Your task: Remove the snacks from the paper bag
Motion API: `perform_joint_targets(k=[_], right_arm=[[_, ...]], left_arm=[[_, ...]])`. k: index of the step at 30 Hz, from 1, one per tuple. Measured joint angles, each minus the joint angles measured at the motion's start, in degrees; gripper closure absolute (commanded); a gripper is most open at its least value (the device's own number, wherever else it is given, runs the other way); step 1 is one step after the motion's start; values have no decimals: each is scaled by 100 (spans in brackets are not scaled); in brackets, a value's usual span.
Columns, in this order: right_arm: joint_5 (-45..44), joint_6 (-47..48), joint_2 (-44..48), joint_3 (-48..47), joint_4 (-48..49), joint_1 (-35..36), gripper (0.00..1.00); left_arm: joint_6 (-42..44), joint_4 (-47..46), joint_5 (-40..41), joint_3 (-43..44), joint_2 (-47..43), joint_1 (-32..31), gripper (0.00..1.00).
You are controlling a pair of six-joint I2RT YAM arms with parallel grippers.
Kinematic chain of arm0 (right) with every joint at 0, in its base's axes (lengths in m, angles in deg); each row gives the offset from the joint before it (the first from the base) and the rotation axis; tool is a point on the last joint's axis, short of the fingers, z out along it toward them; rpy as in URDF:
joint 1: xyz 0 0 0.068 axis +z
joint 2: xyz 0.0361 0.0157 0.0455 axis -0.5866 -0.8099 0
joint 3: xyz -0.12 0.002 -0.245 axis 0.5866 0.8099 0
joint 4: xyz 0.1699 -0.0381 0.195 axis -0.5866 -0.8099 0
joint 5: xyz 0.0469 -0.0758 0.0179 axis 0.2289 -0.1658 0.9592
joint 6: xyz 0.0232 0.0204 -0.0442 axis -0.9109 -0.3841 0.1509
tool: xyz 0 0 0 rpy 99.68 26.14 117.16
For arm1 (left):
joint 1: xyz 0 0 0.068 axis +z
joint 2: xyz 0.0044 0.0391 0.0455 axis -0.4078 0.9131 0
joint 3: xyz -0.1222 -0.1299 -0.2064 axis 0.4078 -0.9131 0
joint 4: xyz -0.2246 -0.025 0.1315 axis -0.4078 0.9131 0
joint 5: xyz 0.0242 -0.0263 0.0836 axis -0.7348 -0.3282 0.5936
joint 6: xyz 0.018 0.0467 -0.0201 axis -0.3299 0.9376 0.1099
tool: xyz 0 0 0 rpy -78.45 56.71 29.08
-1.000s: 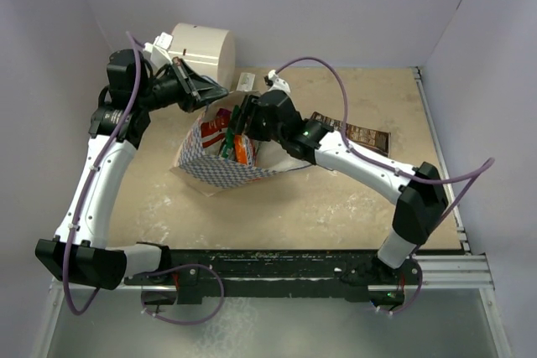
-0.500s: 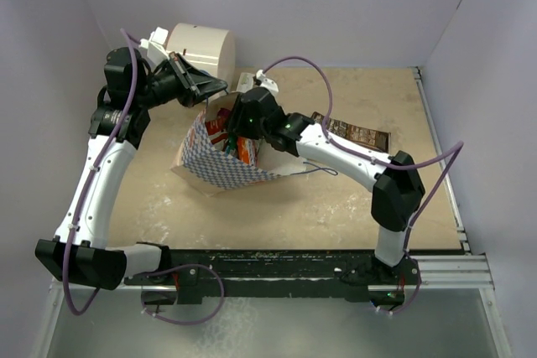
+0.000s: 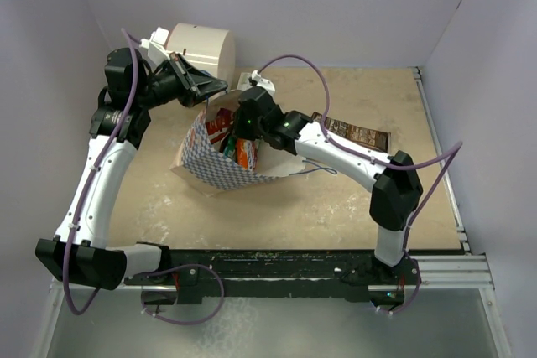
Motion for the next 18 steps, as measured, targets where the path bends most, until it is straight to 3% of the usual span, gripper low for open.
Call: perform_joint_targets(k=[9, 18], right_arm=[[881, 203, 931, 131, 181, -168, 100], [2288, -278, 1714, 236, 348, -949, 100]], left_arm=[[96, 37, 24, -33, -31, 0, 100], [157, 149, 286, -85, -197, -15, 100]])
